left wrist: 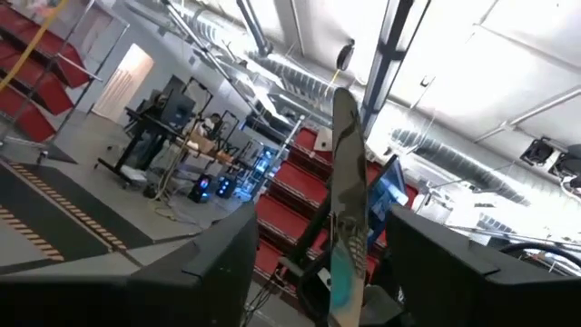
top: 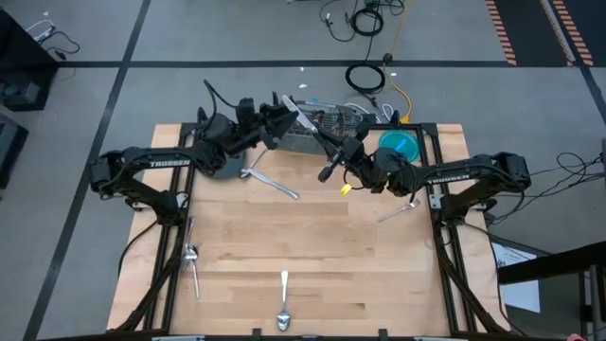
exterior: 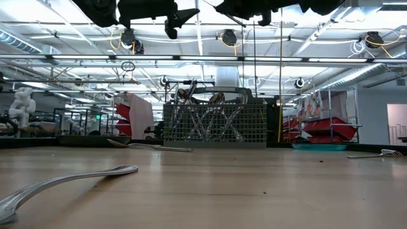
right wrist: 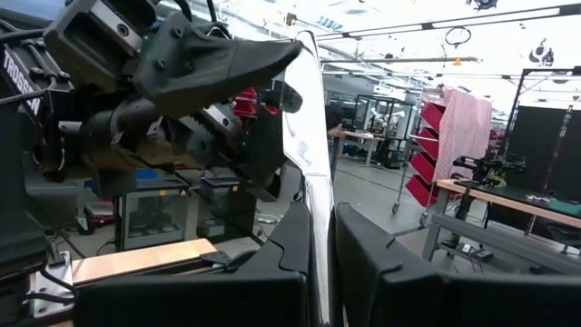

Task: Sort silverware
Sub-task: Put the knife into the silverware basket

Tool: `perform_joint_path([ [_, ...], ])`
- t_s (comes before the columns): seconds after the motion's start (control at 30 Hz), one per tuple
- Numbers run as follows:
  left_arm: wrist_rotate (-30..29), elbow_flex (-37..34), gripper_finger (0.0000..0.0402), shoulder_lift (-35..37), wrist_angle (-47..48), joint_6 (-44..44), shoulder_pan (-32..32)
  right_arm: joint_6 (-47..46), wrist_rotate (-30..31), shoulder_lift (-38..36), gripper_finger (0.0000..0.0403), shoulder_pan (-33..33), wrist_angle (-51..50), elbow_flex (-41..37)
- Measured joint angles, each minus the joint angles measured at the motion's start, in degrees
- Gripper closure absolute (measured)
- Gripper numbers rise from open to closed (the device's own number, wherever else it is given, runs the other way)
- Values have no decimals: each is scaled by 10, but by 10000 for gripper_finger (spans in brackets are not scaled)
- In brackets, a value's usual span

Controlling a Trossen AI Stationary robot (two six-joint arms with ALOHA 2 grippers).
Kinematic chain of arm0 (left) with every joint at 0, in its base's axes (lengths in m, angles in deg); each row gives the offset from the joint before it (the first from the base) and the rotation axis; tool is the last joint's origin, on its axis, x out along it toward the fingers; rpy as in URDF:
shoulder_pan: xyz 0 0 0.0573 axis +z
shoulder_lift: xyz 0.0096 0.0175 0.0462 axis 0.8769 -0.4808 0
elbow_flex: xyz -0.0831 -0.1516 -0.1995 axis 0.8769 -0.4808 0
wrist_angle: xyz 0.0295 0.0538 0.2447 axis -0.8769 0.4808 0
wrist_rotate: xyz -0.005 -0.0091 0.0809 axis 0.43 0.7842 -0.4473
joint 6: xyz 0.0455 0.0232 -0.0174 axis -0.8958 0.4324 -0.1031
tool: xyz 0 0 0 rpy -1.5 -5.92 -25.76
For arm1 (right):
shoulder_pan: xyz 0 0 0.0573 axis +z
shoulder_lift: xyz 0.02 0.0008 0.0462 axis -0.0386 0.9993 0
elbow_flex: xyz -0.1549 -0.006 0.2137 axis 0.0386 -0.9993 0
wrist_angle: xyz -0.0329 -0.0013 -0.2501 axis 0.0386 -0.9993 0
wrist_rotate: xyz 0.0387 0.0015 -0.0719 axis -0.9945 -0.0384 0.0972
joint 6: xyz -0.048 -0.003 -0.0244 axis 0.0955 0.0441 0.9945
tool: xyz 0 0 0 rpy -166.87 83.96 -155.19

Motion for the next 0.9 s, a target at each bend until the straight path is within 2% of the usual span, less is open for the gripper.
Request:
perform_joint_path([
  [0.1, -1, 2, 209, -8, 2, -3, 0, 0, 1, 0, 389, 0, 0, 0],
  [0.27, -3, 2, 362, -13, 1, -12, 0, 2, 8, 1, 389, 0, -4, 0],
  [0.3, -7, 2, 381, -13, 4, -20, 0, 3, 4, 1, 398, 0, 1, 0],
  [0.57, -30, 7, 397, -12, -5, -69, 1, 7, 5, 0, 398, -3, 1, 0],
  [0.67, -30, 18, 398, -10, 11, -131, 4, 24, 24, 0, 395, -3, -6, 0],
  [0.77, -43, 32, 399, 13, 87, -218, 17, 41, 56, -3, 366, 4, -7, 0],
  [0.9, -129, 35, 399, 28, 181, -308, 35, 53, 80, -15, 327, 17, -10, 0],
])
